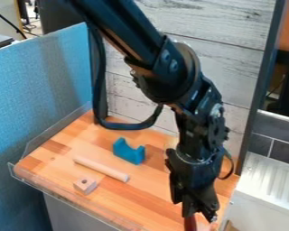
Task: Put the brown object on top of cube on right
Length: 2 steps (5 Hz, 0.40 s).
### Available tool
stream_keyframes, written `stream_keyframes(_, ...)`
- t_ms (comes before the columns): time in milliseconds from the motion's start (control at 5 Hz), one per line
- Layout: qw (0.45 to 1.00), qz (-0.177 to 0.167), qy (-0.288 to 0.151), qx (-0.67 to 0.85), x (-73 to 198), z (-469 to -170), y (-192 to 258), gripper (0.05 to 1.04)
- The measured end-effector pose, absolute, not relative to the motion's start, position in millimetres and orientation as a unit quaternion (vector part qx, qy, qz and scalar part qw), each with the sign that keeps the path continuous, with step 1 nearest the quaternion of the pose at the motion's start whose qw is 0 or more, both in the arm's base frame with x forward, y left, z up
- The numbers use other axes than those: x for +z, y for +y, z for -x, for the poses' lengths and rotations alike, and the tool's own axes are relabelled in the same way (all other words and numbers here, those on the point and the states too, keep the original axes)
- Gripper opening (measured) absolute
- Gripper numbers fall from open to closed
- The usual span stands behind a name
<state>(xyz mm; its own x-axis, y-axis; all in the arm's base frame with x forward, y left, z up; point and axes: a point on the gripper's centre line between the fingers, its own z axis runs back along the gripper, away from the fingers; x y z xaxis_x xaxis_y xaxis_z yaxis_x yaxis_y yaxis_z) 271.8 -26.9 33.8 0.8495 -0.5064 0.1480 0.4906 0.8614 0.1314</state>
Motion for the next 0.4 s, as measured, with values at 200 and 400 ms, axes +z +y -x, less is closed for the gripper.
stream_keyframes(200,0.961,-0.043,-0.089,-0.258,33.4,-271.6,-29.2,0.294)
stream_keyframes(400,0.96,-0.042,-0.088,-0.263,34.2,-271.5,-32.6,0.294)
